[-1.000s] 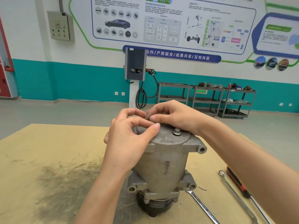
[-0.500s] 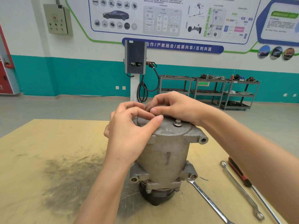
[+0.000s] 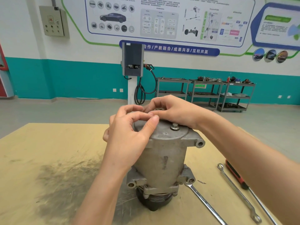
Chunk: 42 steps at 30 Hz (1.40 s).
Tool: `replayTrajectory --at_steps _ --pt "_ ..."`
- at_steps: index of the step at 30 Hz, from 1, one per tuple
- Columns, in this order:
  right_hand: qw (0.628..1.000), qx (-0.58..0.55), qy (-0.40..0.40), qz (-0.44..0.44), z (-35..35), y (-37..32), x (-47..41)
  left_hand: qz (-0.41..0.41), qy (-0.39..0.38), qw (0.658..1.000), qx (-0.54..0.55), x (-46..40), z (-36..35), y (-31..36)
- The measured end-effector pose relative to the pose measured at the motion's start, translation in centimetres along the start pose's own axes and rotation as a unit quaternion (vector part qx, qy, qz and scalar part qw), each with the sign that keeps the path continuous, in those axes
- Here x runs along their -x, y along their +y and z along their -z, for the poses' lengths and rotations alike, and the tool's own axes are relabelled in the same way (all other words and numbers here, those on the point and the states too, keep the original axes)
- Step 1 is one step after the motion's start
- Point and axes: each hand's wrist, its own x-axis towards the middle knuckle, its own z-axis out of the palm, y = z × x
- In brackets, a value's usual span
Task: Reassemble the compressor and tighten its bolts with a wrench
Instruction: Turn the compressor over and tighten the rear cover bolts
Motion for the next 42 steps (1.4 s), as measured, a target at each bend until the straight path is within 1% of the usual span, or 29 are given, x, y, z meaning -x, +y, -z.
replayTrajectory --at_steps 3,5,10,13,15,19,22,24,28,30,31,33,35,36,40,42 --pt "1.000 0.016 0.011 0.002 -0.3 0.0 -0.4 0.012 0.028 1.000 -0.005 0.3 -0.2 0.3" --pt "1.000 0.022 0.016 0.007 -0.3 -0.1 -0.4 0.013 0.029 0.999 0.005 0.2 -0.3 0.2" --pt "1.000 -0.014 0.004 0.005 0.1 0.1 0.2 0.009 -0.035 0.998 0.048 -0.2 0.0 -0.5" --pt "1.000 0.006 0.002 0.001 0.1 0.1 0.2 0.003 -0.054 0.998 0.040 -0.1 0.0 -0.5" --pt "1.000 0.013 0.007 0.004 -0.1 0.0 0.0 -0.003 -0.036 0.999 0.022 -0.1 -0.1 -0.4" --pt "1.000 0.013 0.018 0.011 -0.4 -0.1 -0.3 0.004 0.037 0.999 -0.005 0.2 -0.3 0.2" --pt "1.000 -0.023 0.013 0.011 0.0 0.1 0.0 0.012 0.044 0.999 0.020 0.2 -0.3 0.3" --pt "0.999 -0.044 0.007 0.012 0.2 0.3 0.3 0.015 0.033 0.999 0.023 0.0 -0.1 0.1" --pt "0.999 -0.031 0.009 -0.003 0.1 0.4 0.0 0.012 -0.033 0.998 0.051 -0.3 0.3 -0.3" --pt "1.000 -0.023 0.015 -0.002 0.0 0.4 -0.2 0.006 -0.043 0.998 0.040 -0.2 0.3 -0.3" --pt "1.000 -0.013 0.019 0.002 -0.1 0.4 -0.3 0.002 -0.040 0.999 0.030 -0.2 0.2 -0.3" --pt "1.000 -0.009 0.022 0.008 -0.2 0.3 -0.4 0.000 -0.004 1.000 0.024 -0.1 0.1 -0.1" --pt "0.999 -0.025 0.022 0.010 -0.3 0.4 -0.5 0.005 0.038 0.999 0.010 0.1 0.2 0.2" --pt "0.999 -0.033 0.021 0.011 -0.3 0.5 -0.5 0.005 0.045 0.999 0.004 0.1 0.2 0.3" --pt "0.999 -0.038 0.003 0.010 0.0 0.4 0.1 0.015 0.048 0.999 0.018 0.0 0.3 0.3" --pt "0.999 -0.042 0.006 0.004 0.1 0.4 0.0 0.015 0.034 0.999 0.023 -0.1 0.4 0.3"
